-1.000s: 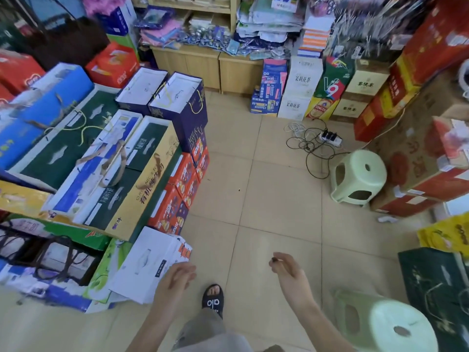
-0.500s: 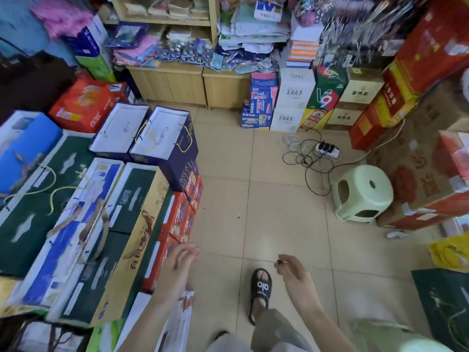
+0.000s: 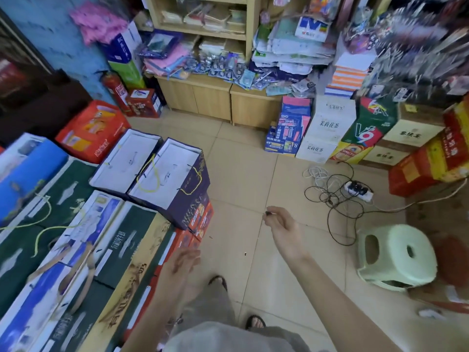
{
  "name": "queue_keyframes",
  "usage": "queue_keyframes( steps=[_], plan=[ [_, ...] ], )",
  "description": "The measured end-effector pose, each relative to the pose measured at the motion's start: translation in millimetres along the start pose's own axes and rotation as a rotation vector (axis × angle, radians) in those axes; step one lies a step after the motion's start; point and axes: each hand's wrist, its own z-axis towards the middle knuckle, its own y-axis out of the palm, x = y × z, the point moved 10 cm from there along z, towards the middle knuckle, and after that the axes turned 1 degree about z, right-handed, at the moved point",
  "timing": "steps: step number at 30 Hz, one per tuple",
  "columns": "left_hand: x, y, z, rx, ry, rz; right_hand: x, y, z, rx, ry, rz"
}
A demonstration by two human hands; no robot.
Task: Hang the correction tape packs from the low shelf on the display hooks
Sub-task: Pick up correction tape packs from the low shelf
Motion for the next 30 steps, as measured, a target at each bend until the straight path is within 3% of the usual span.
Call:
queue_keyframes(
  steps=[6,18,30],
  plan=[
    [81,15,109,0.030,0.015,-0.081,-28,10,97,0.029,0.055,-0.048],
    [264,34,346,-0.034,0.105,-0.016,-121,18,286,0.108,0.117,-0.075],
    [353,91,490,0.133,-0.014,-0.088,-279,45,543,-0.075,0.022,-0.187]
  ],
)
